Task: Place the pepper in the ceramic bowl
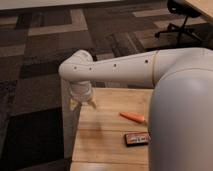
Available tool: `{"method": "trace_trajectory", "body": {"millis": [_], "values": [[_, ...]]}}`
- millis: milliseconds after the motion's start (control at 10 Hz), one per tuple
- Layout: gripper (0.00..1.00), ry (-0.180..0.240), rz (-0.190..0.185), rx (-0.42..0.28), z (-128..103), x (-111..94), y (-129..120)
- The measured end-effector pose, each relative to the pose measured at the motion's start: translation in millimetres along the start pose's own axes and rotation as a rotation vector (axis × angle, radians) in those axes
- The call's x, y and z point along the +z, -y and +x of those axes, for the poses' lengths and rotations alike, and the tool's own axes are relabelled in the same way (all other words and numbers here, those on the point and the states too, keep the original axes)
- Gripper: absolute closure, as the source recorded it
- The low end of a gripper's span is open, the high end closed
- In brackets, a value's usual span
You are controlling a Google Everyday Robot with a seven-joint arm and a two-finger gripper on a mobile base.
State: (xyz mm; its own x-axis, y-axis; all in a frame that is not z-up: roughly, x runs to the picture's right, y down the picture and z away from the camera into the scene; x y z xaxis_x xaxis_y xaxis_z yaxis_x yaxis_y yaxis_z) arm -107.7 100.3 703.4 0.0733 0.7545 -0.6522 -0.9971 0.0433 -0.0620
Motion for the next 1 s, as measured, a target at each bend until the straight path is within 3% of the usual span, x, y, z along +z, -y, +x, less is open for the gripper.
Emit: {"method": "trace_trajectory", "body": {"millis": [200,400,600,700,1000], "values": [[0.35,-0.001,0.002,0.001,0,0,1],[0.35,-0.009,0.009,0.046,-3,2,20],[0.35,0.0,-0.028,0.074,-7,4,31],[0.35,0.006,-0.048,0.076,-8,6,46],[0.35,-0.002,-0.002,0.042,4,-2,121]]}}
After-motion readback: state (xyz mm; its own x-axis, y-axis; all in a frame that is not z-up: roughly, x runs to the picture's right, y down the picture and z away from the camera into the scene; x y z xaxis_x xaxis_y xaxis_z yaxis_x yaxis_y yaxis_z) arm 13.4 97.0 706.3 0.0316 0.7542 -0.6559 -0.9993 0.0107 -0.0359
